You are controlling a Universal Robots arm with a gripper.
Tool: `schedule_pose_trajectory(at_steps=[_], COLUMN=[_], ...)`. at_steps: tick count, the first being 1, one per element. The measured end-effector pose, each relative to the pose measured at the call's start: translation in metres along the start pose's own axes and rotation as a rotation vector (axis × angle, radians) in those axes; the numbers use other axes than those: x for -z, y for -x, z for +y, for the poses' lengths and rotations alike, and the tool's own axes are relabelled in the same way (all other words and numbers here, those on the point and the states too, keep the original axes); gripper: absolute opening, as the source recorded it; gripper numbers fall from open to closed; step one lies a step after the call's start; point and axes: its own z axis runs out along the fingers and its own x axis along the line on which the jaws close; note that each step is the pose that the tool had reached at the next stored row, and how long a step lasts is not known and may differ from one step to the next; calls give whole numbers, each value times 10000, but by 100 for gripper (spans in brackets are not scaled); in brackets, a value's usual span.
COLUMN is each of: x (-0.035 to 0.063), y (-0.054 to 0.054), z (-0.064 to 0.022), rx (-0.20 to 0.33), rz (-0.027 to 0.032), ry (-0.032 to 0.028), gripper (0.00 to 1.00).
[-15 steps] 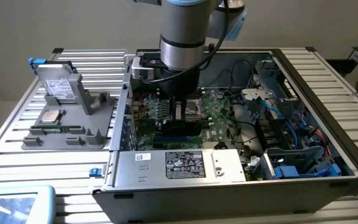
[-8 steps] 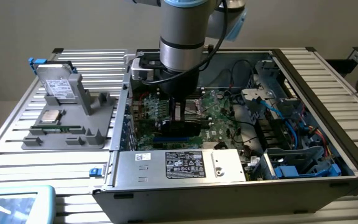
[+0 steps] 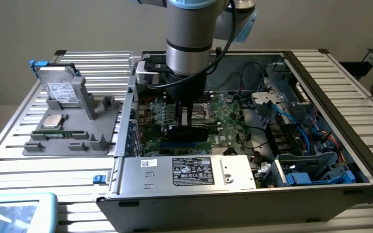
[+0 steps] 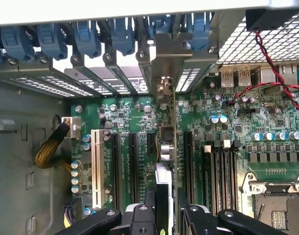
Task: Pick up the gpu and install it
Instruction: 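Insert the gpu into the slot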
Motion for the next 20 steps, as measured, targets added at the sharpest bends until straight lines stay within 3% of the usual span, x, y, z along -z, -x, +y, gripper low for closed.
schedule_pose_trajectory(at_steps=[4, 11, 20], x=[-3, -23, -31], y=[-1, -30, -34], z=[3, 0, -22], rx=[2, 14, 14], rz=[-31, -199, -216], ry=[4, 81, 83], gripper=[27, 27, 27])
